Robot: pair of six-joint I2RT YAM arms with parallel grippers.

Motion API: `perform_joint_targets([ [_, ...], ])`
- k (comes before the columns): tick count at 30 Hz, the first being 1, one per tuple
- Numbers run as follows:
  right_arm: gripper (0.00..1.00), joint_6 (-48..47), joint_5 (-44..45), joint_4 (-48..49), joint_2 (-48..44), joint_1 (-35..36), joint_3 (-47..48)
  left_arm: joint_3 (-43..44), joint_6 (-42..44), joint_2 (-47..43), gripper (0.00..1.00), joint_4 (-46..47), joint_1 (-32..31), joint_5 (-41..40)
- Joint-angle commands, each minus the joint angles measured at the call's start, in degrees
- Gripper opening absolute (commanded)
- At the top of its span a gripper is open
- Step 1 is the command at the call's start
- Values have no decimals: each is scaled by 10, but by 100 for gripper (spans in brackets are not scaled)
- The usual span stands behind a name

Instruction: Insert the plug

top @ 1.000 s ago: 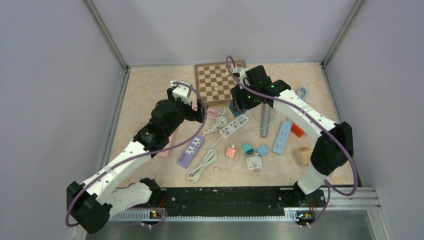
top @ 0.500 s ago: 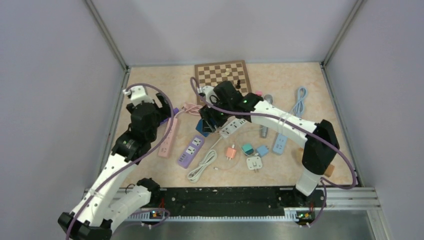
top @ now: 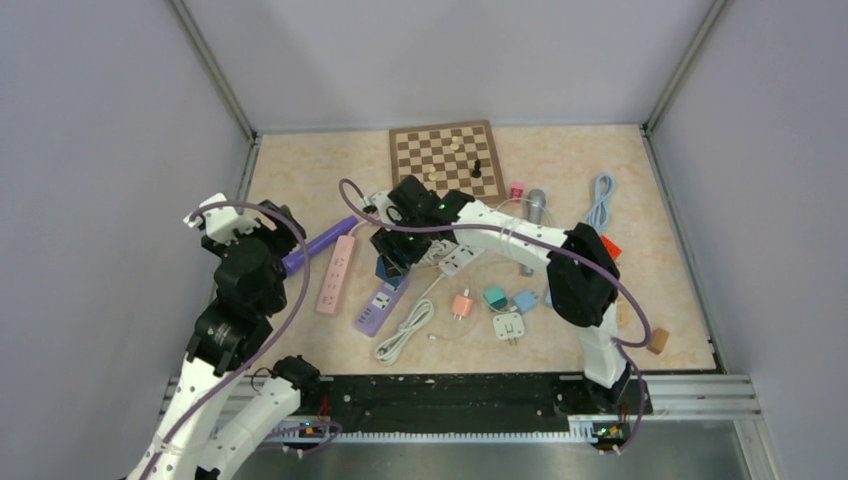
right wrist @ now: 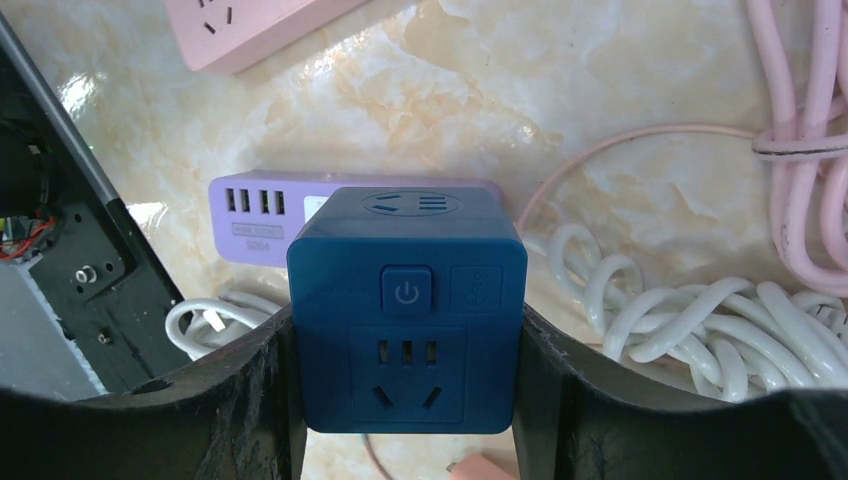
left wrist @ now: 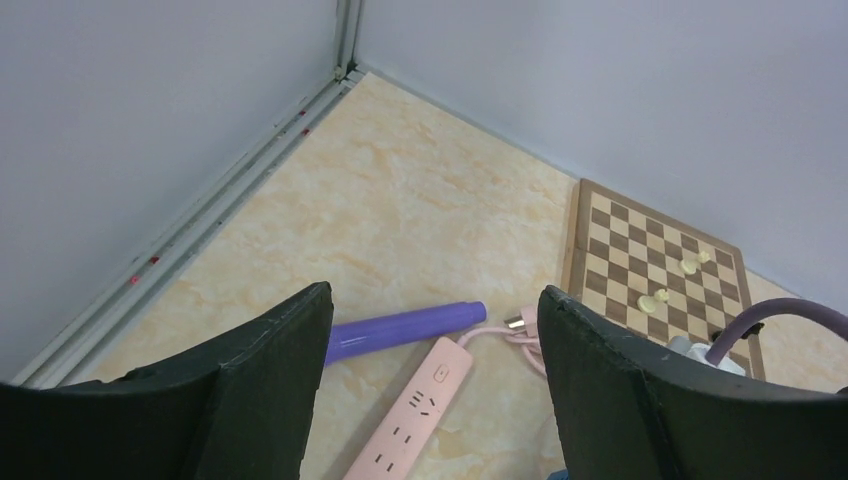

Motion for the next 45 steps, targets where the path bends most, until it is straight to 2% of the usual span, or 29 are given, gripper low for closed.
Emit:
perform_joint_targets([
  [1, 0, -23, 4, -20, 17, 13, 54, 9, 54, -11, 79, 47, 2, -30],
  [14, 0, -37, 21, -55, 29, 19, 52, -13, 68, -6, 81, 70, 2, -36],
  [24, 0, -11, 33, 1, 30, 19, 15, -16, 75, 3, 81, 81, 2, -35],
  [32, 0, -2, 44, 4, 28, 31, -14, -16, 78, 5, 81, 83, 2, -36],
  [39, 0, 21, 89, 13, 18, 48, -67, -15, 82, 4, 81, 84, 2, -42],
  [45, 0, 40, 145, 7, 53, 62, -81, -15, 86, 5, 81, 87, 2, -44],
])
